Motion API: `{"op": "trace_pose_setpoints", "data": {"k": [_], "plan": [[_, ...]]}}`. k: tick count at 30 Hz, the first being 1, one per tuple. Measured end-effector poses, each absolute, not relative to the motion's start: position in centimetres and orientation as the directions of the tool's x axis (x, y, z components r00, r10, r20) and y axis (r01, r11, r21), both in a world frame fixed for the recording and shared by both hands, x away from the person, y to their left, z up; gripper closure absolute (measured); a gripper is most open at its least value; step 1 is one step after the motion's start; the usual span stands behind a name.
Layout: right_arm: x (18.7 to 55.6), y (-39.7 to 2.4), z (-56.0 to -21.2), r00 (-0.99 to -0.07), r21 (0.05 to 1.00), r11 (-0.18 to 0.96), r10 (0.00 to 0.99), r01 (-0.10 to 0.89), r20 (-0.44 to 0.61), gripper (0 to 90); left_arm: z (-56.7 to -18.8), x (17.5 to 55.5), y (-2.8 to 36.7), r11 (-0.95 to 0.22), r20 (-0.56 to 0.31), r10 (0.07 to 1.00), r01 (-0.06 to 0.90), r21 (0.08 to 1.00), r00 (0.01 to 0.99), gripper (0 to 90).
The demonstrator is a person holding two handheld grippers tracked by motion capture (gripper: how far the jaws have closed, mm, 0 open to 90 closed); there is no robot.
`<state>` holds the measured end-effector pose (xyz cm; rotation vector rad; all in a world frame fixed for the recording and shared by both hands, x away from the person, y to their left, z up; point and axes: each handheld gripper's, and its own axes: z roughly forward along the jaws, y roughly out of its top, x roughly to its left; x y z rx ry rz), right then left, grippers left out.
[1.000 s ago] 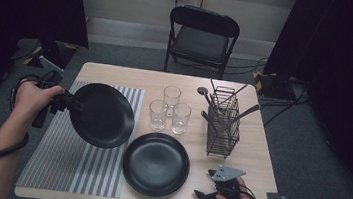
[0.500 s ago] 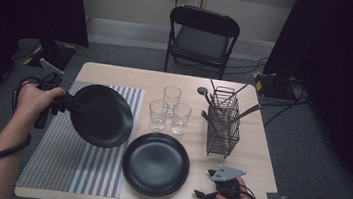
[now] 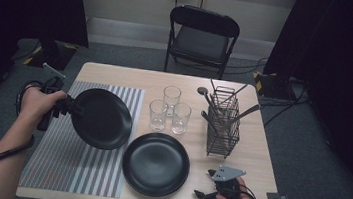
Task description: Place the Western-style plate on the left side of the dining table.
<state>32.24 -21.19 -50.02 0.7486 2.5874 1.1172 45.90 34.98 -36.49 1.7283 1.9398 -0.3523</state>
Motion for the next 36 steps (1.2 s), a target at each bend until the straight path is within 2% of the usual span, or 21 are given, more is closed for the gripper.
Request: {"op": "trace_pose_setpoints", "data": {"k": [36], "plan": [[32.3,-21.2,-50.1,-0.847,0.731,0.578,0.532,0.363,0.0,11.2,-38.8,46.2,35.0,0.167,-0.529,0.845,0.979,0.118,-0.081,79.6]]}}
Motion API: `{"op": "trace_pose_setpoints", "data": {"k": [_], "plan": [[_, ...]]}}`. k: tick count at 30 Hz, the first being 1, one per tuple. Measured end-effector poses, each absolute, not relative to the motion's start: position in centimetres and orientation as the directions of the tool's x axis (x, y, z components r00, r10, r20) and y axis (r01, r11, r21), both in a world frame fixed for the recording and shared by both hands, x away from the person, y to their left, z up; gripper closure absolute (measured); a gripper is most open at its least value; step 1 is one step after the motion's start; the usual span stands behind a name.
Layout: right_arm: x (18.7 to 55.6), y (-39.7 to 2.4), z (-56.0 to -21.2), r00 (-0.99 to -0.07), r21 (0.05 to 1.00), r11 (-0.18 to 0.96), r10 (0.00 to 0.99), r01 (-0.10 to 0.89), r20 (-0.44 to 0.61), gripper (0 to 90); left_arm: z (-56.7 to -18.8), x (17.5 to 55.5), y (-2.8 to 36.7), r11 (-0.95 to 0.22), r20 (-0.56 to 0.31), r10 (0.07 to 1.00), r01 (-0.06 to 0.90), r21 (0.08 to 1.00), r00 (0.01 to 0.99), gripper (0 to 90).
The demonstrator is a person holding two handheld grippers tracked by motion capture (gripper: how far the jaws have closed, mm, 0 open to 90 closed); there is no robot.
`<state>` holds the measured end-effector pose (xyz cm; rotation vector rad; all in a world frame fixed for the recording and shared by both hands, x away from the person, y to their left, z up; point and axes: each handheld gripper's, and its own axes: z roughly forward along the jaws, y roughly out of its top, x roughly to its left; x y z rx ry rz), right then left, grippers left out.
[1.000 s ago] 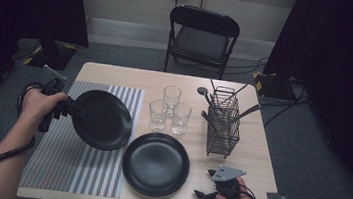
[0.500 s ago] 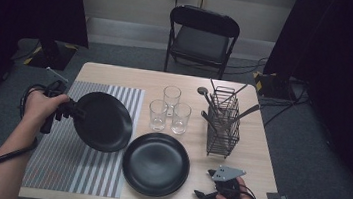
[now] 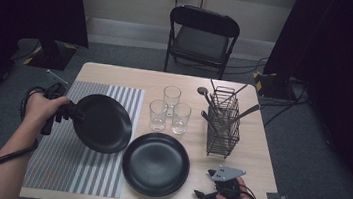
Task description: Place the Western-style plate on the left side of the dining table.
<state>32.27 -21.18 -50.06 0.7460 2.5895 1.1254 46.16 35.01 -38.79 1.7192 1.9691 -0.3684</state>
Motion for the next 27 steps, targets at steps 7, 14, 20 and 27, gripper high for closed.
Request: {"op": "trace_pose_setpoints", "data": {"k": [7,14,20,27], "plan": [[32.26,-21.19,-50.04,-0.847,0.729,0.58,0.531,0.363,-0.001,11.0,-38.47,46.28,34.67,0.162,-0.51,0.857,0.978,0.134,-0.072,79.7],[32.27,-21.19,-50.04,-0.847,0.729,0.58,0.531,0.363,-0.001,11.0,-38.49,46.31,34.82,0.159,-0.507,0.859,0.979,0.132,-0.071,79.7],[32.27,-21.19,-50.04,-0.847,0.729,0.58,0.531,0.363,-0.001,11.1,-38.69,46.33,34.97,0.171,-0.509,0.857,0.976,0.134,-0.08,79.7],[32.26,-21.19,-50.04,-0.847,0.729,0.58,0.531,0.363,-0.001,11.1,-39.0,46.28,35.05,0.185,-0.502,0.86,0.973,0.135,-0.094,79.5]]}}
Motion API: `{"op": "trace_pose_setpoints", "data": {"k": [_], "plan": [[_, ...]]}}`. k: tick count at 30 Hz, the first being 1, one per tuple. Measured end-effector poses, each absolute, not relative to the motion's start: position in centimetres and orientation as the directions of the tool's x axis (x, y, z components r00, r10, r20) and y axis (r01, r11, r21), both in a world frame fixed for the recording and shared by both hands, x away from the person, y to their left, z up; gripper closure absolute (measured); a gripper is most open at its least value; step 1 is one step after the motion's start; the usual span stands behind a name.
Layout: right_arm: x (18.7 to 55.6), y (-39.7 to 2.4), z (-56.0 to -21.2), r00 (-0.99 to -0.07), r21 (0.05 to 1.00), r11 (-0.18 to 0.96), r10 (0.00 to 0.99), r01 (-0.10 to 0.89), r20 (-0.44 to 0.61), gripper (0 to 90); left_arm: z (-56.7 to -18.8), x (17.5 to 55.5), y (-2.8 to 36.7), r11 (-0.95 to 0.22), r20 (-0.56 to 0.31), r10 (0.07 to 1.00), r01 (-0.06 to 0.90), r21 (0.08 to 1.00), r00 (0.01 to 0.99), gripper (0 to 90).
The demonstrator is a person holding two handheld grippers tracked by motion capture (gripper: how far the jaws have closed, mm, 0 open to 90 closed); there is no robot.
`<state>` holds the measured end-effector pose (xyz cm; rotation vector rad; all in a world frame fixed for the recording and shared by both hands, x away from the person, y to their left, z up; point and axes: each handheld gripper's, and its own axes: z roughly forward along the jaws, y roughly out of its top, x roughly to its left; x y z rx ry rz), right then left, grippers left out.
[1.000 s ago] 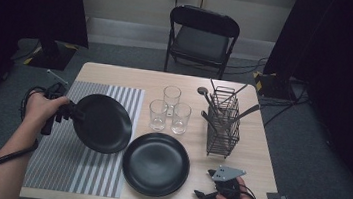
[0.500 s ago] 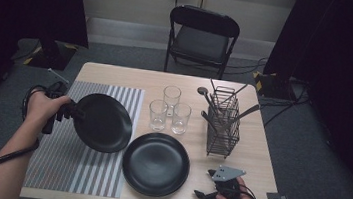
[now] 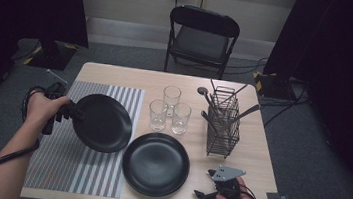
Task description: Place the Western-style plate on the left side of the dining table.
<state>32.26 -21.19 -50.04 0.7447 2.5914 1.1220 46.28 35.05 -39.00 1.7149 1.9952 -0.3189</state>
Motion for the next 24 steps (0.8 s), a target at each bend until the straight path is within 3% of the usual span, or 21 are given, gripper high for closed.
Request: {"op": "trace_pose_setpoints", "data": {"k": [2,24], "plan": [[32.27,-21.18,-50.06,-0.847,0.731,0.579,0.531,0.362,0.0,11.0,-38.9,46.28,34.96,0.19,-0.472,0.877,0.969,0.157,-0.096,79.6],[32.26,-21.19,-50.04,-0.847,0.729,0.58,0.531,0.363,-0.001,11.0,-39.15,46.27,35.58,0.196,-0.486,0.867,0.971,0.135,-0.108,81.3]]}}
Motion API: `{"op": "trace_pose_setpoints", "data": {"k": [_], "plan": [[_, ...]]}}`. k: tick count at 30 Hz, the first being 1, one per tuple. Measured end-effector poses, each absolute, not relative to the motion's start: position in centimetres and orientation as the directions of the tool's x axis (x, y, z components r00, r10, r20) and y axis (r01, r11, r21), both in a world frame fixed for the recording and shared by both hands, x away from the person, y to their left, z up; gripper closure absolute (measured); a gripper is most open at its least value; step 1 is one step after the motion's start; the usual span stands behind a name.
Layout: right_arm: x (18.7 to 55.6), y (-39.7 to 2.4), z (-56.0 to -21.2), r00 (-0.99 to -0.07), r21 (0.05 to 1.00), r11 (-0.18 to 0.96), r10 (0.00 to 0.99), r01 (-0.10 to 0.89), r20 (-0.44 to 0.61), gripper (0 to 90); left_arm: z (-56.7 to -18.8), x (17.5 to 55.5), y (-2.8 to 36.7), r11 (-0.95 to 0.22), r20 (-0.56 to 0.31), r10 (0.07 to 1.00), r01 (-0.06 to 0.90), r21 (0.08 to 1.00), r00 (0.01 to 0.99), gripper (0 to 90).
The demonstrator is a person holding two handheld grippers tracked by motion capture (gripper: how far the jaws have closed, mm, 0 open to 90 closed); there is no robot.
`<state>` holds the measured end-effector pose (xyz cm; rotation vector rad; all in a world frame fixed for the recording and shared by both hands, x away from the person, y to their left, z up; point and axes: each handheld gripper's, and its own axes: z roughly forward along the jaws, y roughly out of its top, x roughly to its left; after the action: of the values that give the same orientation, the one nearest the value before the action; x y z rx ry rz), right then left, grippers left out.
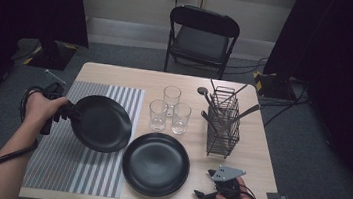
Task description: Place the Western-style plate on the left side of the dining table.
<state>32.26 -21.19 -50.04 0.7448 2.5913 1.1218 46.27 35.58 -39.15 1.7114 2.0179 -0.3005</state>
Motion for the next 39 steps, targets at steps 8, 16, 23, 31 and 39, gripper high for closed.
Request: {"op": "trace_pose_setpoints", "data": {"k": [8,16,23,31,39], "plan": [[32.26,-21.19,-50.04,-0.847,0.729,0.58,0.532,0.363,-0.001,11.0,-39.4,46.28,35.87,0.176,-0.471,0.877,0.975,0.137,-0.092,80.9],[32.23,-21.18,-50.04,-0.845,0.729,0.579,0.534,0.365,-0.001,11.1,-39.77,46.34,35.85,0.198,-0.469,0.876,0.97,0.138,-0.112,79.9],[32.21,-21.18,-50.04,-0.844,0.729,0.578,0.536,0.366,-0.001,11.1,-39.79,46.3,35.79,0.185,-0.455,0.885,0.972,0.143,-0.101,79.5],[32.19,-21.19,-50.03,-0.843,0.728,0.579,0.538,0.367,-0.003,11.1,-39.86,46.44,35.87,0.182,-0.445,0.89,0.972,0.147,-0.099,79.2],[32.18,-21.19,-50.03,-0.842,0.729,0.578,0.539,0.367,-0.004,11.1,-40.1,46.49,35.84,0.191,-0.437,0.893,0.969,0.157,-0.105,78.5]]}}
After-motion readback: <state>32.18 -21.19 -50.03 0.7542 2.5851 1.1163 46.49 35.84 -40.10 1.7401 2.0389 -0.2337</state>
